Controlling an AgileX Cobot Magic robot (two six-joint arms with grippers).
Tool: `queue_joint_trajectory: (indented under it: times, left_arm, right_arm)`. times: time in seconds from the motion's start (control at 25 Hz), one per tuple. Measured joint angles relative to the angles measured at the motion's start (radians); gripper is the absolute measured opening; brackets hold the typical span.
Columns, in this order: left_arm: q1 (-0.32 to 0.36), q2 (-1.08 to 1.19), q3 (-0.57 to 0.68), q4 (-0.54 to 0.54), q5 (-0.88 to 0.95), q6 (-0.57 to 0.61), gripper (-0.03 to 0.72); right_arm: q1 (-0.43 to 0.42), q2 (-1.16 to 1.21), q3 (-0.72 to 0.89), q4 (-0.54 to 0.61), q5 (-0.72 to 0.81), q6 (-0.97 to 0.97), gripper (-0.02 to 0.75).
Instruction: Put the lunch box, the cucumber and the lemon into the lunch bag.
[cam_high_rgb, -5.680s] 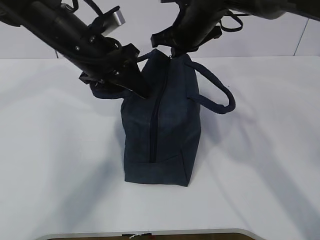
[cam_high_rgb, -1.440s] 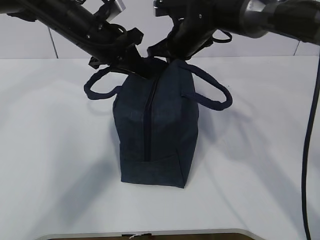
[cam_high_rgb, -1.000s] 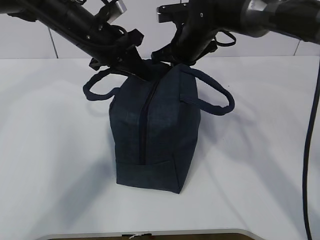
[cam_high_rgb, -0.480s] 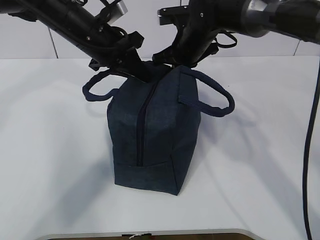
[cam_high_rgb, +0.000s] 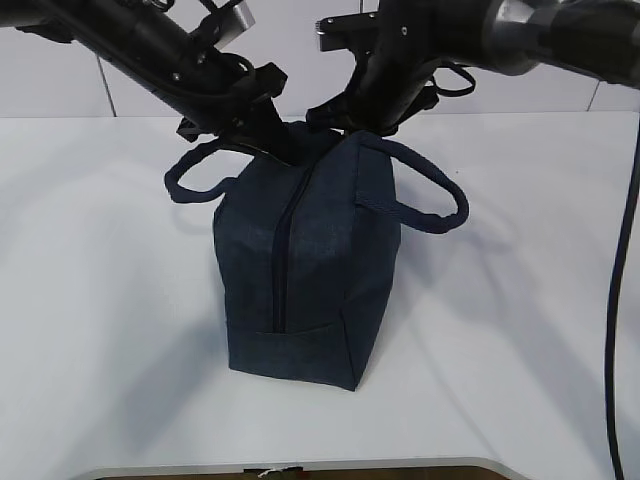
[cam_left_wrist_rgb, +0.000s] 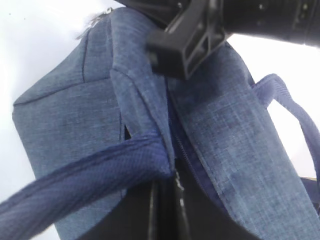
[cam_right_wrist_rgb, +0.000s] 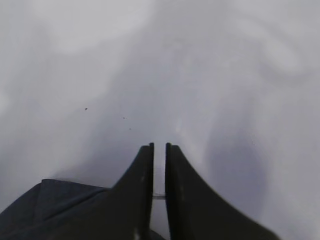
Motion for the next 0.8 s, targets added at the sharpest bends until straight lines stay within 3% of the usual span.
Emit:
queue_joint_trajectory:
  times: [0.36,0.8]
  left_arm:
    - [0.0,0.0,0.0,0.0,0.005,0.0,-0.013]
    - [0.0,0.0,0.0,0.0,0.016,0.0,-0.013]
  right_arm:
    - [-0.008,0.0,0.0,0.0,-0.006,0.034,0.346]
    - [-0.009,-0.025,0.004,0.031,-0.006,0.04,0.375]
